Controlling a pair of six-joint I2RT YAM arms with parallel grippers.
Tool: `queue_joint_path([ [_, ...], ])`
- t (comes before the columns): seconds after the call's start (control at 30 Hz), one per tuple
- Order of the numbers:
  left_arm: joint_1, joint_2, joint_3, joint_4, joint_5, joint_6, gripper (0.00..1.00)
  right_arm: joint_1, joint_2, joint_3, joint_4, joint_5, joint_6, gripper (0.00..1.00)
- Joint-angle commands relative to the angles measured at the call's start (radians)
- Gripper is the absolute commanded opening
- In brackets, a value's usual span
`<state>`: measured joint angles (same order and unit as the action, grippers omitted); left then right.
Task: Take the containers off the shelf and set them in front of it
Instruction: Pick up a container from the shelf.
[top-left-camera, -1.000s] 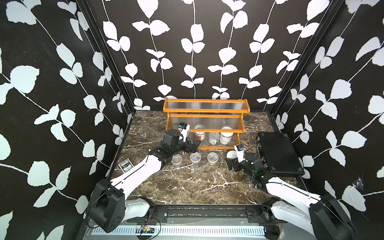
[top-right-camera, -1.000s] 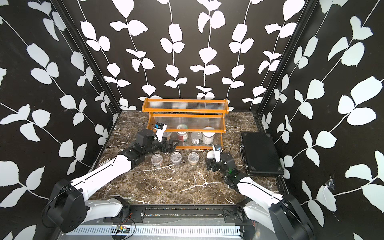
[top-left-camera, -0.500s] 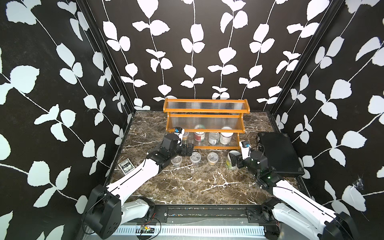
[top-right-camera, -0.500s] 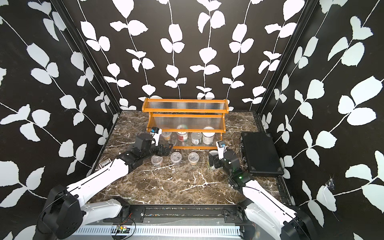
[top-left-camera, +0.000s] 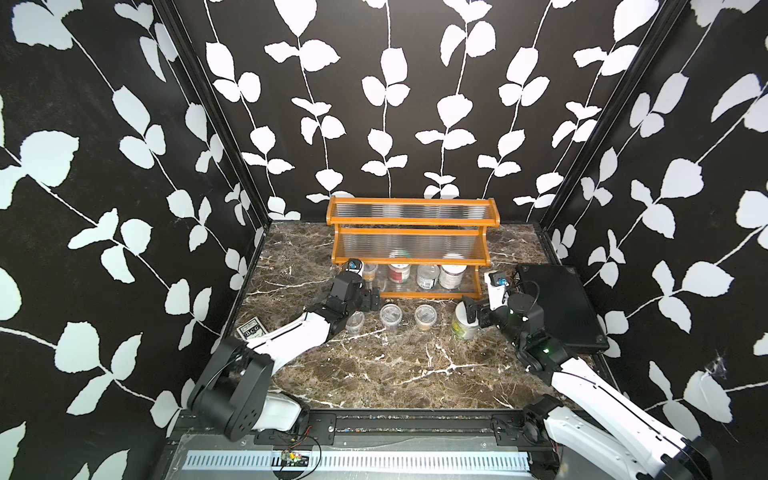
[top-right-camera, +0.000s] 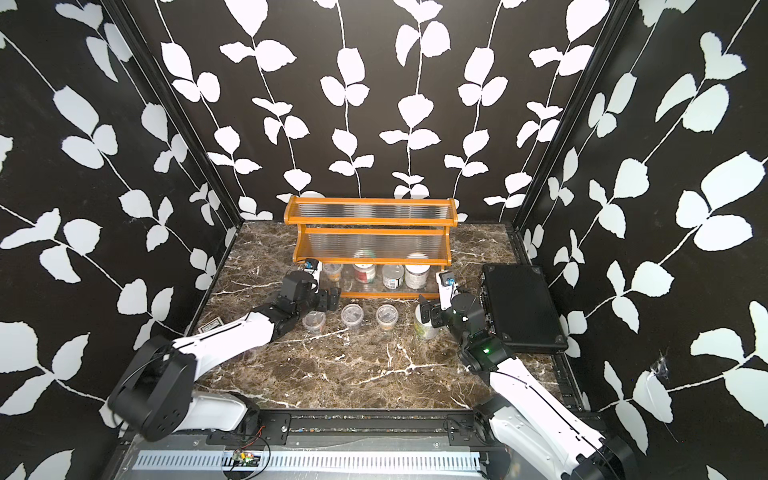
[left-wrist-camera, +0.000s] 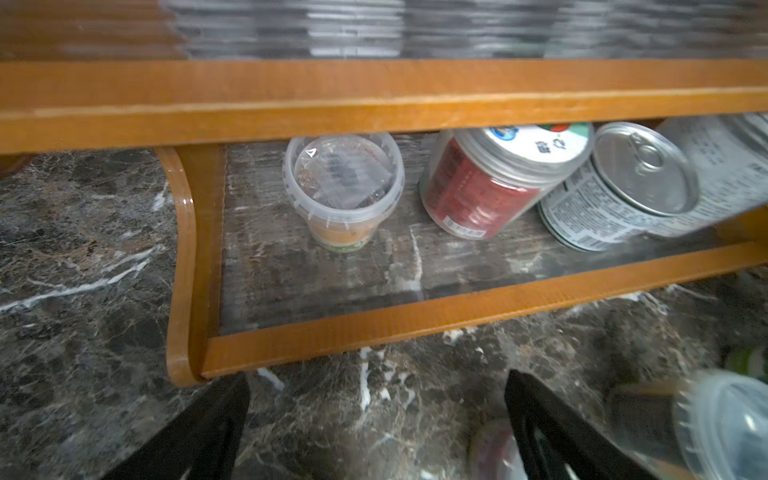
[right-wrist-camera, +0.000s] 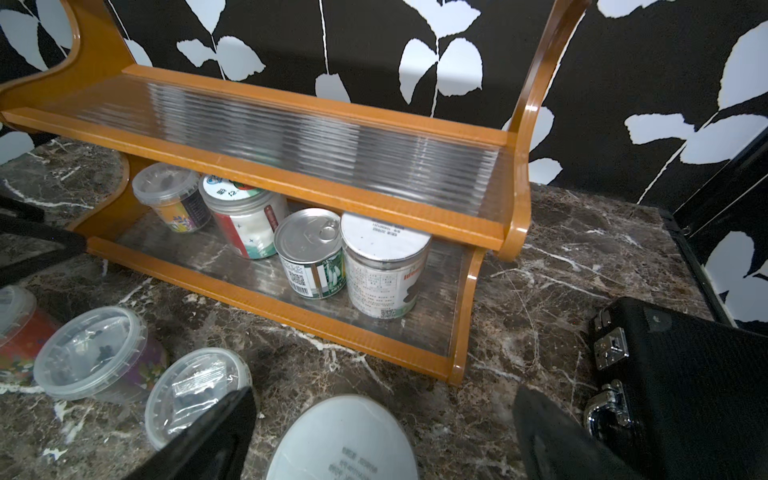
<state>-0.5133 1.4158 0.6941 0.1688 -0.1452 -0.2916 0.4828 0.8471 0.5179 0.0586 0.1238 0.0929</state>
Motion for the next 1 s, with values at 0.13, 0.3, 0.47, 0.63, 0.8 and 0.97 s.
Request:
queue_joint_path([
  [0.13, 0.018, 0.147, 0.073, 0.195, -0.045, -0.004, 0.99, -0.027, 0.001, 0.080, -0.005, -0.111, -0.007, 1.00],
  [0.3, 0.021, 0.232, 0.123, 0.235, -0.055, -0.003, 0.99, -0.061, 0.022, 0.111, -0.005, -0.253, 0.020, 1.00],
  [0.47, 0.028, 0.280, 0.165, 0.234, -0.066, 0.002, 0.99, -0.079, 0.055, 0.131, 0.013, -0.344, 0.052, 1.00],
  [0.63, 0.045, 0.310, 0.177, 0.239, -0.067, -0.016, 0.98, -0.093, 0.063, 0.131, 0.028, -0.357, 0.076, 1.00],
  [0.8, 0.049, 0.342, 0.193, 0.255, -0.039, -0.008, 0.99, -0.101, 0.067, 0.134, 0.029, -0.359, 0.080, 1.00],
  [0.97, 0.058, 0.365, 0.204, 0.275, -0.034, -0.011, 0.99, -0.108, 0.065, 0.130, 0.025, -0.347, 0.077, 1.00],
])
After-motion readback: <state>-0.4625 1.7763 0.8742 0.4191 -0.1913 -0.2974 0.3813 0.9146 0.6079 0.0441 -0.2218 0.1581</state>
